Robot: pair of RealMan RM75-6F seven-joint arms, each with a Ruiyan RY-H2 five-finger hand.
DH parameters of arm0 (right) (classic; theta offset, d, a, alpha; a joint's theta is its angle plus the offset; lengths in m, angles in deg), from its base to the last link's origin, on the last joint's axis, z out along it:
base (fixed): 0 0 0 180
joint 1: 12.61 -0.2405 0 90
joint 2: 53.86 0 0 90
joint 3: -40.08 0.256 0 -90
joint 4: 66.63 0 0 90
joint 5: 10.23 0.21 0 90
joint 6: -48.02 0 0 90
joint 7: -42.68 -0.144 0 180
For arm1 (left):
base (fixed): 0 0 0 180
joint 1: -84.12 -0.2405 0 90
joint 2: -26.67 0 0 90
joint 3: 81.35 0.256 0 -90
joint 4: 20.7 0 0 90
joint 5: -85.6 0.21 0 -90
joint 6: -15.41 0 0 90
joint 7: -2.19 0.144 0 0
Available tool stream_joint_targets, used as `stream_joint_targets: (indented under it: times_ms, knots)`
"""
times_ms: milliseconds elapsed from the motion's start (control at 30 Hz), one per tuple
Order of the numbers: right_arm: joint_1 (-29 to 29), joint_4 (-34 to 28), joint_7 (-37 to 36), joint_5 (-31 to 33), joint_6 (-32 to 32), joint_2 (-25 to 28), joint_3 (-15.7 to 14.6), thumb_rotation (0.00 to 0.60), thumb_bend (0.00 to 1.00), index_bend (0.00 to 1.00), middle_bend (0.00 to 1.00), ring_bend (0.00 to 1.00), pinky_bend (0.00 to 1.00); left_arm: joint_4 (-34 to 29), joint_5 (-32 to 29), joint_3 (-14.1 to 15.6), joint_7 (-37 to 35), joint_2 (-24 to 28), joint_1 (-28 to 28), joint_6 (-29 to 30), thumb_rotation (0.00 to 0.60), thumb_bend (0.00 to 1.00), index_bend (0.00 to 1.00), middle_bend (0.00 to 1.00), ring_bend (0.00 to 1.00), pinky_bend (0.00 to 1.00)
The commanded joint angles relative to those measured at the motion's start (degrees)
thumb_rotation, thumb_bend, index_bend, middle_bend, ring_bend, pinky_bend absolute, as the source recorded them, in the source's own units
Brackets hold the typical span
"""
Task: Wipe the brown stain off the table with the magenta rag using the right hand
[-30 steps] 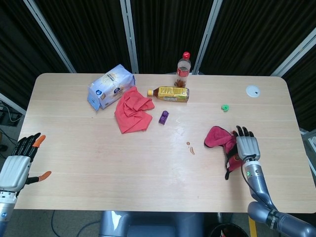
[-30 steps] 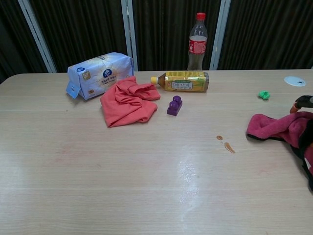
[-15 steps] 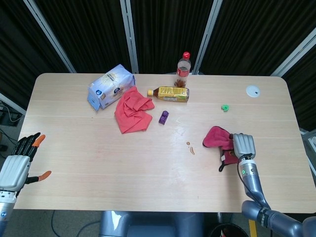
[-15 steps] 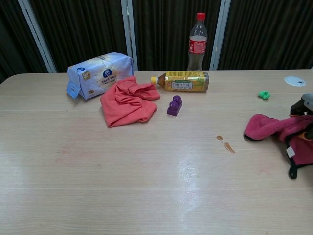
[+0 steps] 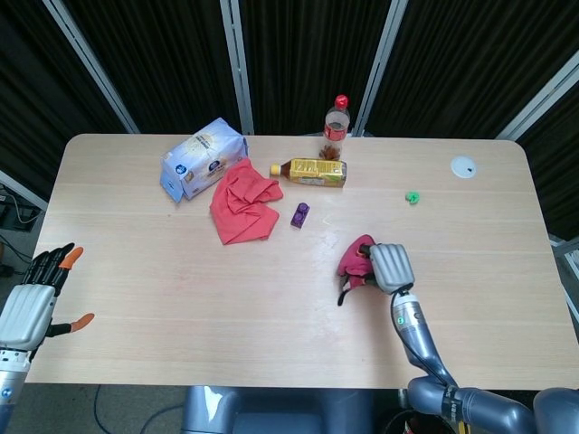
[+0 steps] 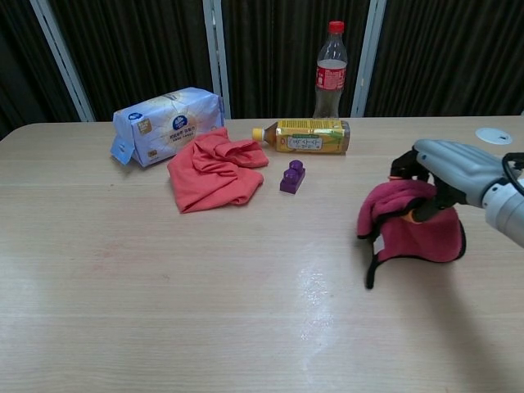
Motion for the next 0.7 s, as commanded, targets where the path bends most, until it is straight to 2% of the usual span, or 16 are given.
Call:
stream_joint_targets:
  times_ms: [33,200,400,700]
  knots:
    - [-0.73,-2.13,1.55,-0.01,-0.59,-1.89,-0.06,0.6,0.43,0.76,0.66,0.59,0.7,0.0,-0.07,-0.01,-0.1,0.05,0.02,-0.06,0.6,0.0,0.02,0.0,0.0,0.0]
    - [-0.69,-1.62,3.12,0.96,-0.28,-4.35,-1.26,0.6,0.43,0.76,0.66,0.59,0.7,-0.08,-0.18,-0.01,-0.42,0.16,0.07,-0.21,0.6,0.0,0.02,0.0,0.0,0.0]
    - [-0.33,2.88,4.08,3.5,1.22,-6.9,-2.02,0.6,0.43,0.76,0.66,0.6,0.7,-0.15,-0.6,-0.12,-0.47,0.24,0.1,-0.35,0.6,0.0,0.02,0.0,0.0,0.0]
    - [1.23,10.29,2.97,5.96,1.6,-6.79,-1.12,0.6,0.43,0.76,0.66,0.6,0.7,-0.31,-0.77,-0.15,-0.28,0.19,0.09,-0.37,0.6,0.0,0.02,0.0,0.0,0.0]
